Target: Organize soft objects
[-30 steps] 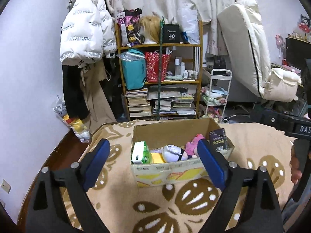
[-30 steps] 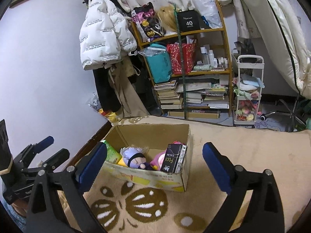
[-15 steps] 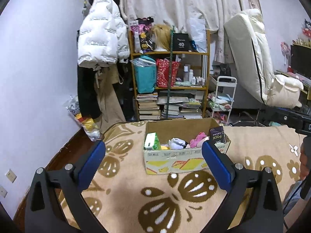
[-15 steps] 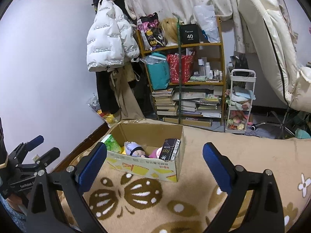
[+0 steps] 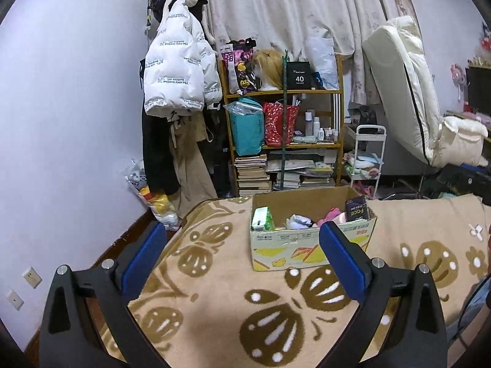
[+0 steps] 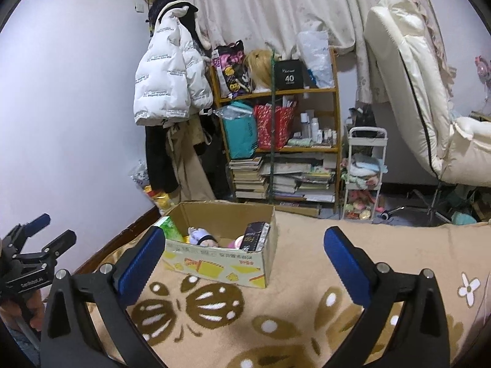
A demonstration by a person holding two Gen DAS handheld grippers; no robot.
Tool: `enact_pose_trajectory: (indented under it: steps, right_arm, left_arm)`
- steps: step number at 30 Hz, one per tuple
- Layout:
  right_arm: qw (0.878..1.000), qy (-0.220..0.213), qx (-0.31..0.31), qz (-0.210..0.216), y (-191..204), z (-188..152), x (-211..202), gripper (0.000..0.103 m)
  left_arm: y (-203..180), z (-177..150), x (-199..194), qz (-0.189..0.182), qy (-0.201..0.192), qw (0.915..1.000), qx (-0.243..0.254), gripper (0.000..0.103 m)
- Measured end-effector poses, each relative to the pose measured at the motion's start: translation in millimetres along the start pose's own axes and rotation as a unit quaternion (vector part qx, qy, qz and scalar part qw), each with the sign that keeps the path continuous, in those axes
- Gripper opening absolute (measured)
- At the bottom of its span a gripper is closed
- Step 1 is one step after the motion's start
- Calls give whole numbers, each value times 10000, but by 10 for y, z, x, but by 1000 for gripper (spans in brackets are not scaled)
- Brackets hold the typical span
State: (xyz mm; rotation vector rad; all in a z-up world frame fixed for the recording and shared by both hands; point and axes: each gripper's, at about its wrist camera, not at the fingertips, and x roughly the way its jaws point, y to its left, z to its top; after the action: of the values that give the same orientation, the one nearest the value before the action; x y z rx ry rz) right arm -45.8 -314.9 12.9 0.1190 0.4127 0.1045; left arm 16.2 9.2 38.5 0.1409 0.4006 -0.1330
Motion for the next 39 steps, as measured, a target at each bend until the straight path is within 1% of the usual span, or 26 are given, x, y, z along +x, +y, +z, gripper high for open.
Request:
enact_pose_trajectory:
  steps: [5,8,11,18,34,39]
  right_arm:
    - [9999,-142,-52,-59,-6,-43,17,103]
    - [9998,-93,-61,-138,-25,-75,75,103]
    - [9999,16,30,-127,-69,-107,136,103]
    - [9997,93,102,-213,-110,-141,215,103]
    - [9995,44,127,-297,-155,-127,209,103]
    - [9995,53,121,-292,-171,-125,210,103]
  left_arm:
    - [-8,-20,22,4,3,10000,23,99]
    - [-14,-39,44,68,1,10000,36,99]
    - [-18,-59,94,61,54,10000,-5,99]
    - [-33,-84,156,57,153,9999,-10,99]
    - [-74,-123,159,32,172,9998,107,99]
    - [-71,-130,187,25,238,9996,124,99]
